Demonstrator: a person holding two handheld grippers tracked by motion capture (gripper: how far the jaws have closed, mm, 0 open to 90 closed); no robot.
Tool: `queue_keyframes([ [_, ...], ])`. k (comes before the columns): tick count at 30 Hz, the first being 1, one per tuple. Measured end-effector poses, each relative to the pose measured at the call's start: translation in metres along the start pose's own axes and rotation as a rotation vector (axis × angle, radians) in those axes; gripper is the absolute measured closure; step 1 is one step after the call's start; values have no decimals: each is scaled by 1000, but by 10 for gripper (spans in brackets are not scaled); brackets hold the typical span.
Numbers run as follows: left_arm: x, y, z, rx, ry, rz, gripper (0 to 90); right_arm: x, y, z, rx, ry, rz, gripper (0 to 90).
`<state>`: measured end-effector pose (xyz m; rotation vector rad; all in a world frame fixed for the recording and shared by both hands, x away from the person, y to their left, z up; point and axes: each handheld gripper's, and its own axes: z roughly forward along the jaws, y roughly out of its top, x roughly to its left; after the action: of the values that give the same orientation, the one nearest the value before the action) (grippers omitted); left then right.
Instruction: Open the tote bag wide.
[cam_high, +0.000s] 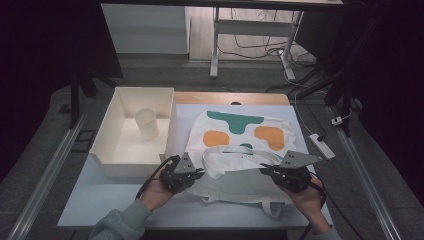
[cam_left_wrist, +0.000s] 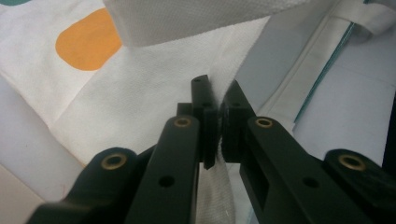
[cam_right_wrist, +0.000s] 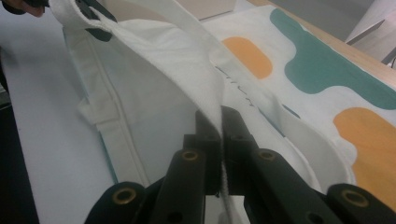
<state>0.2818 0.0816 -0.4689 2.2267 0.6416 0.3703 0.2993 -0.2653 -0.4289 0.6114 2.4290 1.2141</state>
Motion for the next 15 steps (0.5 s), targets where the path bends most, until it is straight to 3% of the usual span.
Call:
queue_keyframes([
  [4, 0, 1, -9, -22, -15, -5, 868, 3, 4, -4, -15, 12, 7, 880],
  [8, 1, 9, -38, -102, -49, -3, 868, 15, 22, -23, -64, 26, -36, 881],
  [12, 1, 22, -66, -188, -44, 4, 868, 28, 47, -49, -136, 23, -96, 881],
  [15, 3, 30, -74, -216, -18, 8, 868, 28, 58, -57, -166, 8, -111, 881],
])
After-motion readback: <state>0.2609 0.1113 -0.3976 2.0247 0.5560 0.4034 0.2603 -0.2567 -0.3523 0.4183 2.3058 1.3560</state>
